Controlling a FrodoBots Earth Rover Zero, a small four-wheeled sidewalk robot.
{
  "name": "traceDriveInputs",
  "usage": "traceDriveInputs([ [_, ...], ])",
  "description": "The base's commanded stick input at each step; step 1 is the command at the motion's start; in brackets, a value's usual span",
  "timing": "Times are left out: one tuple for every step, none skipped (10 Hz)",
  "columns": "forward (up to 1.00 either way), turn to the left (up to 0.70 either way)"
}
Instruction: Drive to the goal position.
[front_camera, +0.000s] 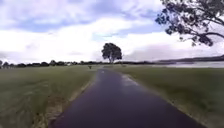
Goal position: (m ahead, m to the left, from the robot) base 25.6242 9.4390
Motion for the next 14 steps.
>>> traceDriveInputs([
  [0.70, 0.00],
  [0.70, 0.00],
  [0.70, 0.00],
  [0.70, 0.00],
  [0.70, 0.00],
  [0.70, 0.00],
  [0.70, 0.00],
  [0.70, 0.00],
  [0.70, 0.00],
  [0.48, 0.00],
  [0.23, 0.00],
  [0.00, 0.00],
  [0.00, 0.00],
  [0.00, 0.00],
])
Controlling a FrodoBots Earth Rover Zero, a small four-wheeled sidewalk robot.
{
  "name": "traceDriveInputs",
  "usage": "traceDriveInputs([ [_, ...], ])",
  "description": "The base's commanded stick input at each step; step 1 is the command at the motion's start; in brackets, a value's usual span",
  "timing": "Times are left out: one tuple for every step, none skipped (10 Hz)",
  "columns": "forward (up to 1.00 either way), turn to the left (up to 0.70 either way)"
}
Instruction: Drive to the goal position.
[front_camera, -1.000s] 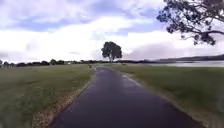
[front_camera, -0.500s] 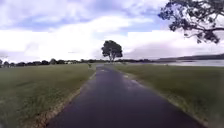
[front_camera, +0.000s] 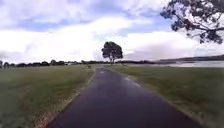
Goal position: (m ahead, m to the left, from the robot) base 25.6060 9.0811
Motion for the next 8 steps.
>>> traceDriveInputs([
  [0.00, 0.00],
  [0.00, 0.00],
  [0.00, 0.00],
  [0.00, 0.00],
  [0.00, 0.00],
  [0.00, 0.00],
  [0.08, 0.00],
  [0.36, 0.00],
])
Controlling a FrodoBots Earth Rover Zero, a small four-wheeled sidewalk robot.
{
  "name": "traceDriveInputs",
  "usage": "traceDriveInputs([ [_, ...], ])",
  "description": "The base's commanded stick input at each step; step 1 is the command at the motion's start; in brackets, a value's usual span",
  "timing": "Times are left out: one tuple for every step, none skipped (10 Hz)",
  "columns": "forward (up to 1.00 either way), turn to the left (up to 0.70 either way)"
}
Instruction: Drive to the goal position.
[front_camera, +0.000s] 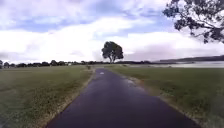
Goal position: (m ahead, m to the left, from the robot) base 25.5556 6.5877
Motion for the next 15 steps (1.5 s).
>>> traceDriveInputs([
  [0.70, 0.00],
  [0.70, 0.00],
  [0.70, 0.00],
  [0.00, 0.00],
  [0.00, 0.00],
  [0.00, 0.00],
  [0.00, 0.00],
  [0.00, 0.00],
  [0.00, 0.00],
  [0.00, 0.00],
  [0.00, 0.00],
  [0.00, 0.00],
  [0.00, -0.67],
  [0.00, -0.69],
  [0.00, -0.70],
])
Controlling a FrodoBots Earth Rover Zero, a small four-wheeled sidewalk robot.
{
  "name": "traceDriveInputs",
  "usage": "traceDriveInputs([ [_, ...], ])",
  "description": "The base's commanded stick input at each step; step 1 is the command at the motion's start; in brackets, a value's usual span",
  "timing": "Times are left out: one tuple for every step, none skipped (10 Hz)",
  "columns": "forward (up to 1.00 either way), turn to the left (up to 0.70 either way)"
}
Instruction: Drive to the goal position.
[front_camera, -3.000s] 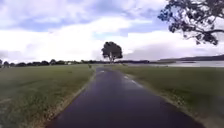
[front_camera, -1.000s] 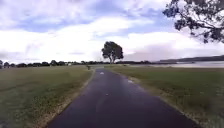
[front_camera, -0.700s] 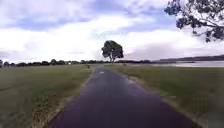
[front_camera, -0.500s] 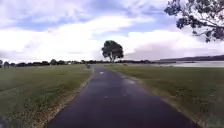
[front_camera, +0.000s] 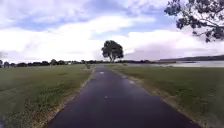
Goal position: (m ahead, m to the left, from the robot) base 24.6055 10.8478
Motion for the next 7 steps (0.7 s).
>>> traceDriveInputs([
  [0.00, -0.59],
  [0.00, -0.47],
  [0.00, 0.00],
  [0.00, 0.00],
  [0.00, -0.24],
  [0.00, -0.50],
  [0.00, -0.70],
])
